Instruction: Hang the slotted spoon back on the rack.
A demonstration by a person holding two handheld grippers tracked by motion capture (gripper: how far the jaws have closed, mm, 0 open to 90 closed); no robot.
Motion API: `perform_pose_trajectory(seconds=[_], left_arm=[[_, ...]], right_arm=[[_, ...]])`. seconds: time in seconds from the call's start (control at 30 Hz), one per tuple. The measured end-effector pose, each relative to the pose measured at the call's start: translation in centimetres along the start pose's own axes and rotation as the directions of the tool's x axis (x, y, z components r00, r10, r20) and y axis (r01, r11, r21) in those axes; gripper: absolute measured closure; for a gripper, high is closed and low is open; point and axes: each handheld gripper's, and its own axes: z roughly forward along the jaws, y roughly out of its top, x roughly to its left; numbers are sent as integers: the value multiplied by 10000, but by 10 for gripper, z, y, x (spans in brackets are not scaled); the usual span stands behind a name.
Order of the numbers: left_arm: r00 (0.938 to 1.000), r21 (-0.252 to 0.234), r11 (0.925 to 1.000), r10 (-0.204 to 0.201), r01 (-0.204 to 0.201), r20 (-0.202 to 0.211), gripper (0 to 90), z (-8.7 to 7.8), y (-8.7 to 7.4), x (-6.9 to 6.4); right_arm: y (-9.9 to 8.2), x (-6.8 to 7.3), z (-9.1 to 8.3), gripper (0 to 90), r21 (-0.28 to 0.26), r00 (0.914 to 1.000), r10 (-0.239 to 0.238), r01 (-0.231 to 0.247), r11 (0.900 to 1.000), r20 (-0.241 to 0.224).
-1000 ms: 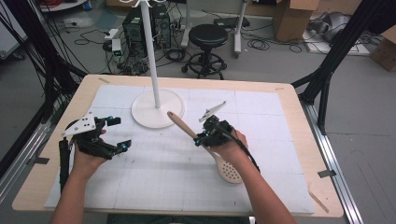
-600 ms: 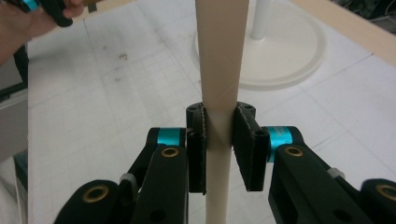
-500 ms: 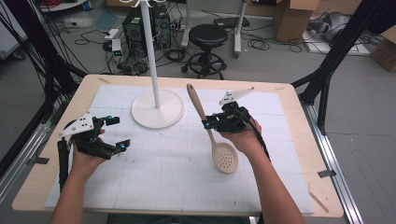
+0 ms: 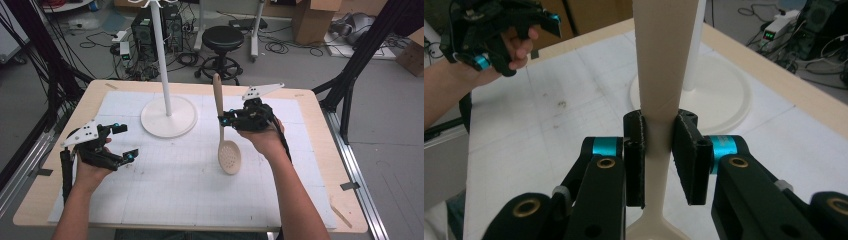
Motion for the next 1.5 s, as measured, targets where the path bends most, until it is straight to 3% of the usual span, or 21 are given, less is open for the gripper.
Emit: perform_pose_trajectory(seconds=[0.3,0.7,1.5], left_arm=[[10000,-222,9997,53,-51,72,17,-5,5,-1],[9998,-167,9999,-8,12,202,17,-4,4,0],[9996,-252,9996,-78,85,279,17,-3,5,0]], right_arm=[[30,-6,-8,761,-434,9992,-405,406,9982,39],[71,-13,-13,760,-299,9939,-1082,1088,9936,211],[121,-25,-2,760,-198,9897,-1421,1424,9896,178]])
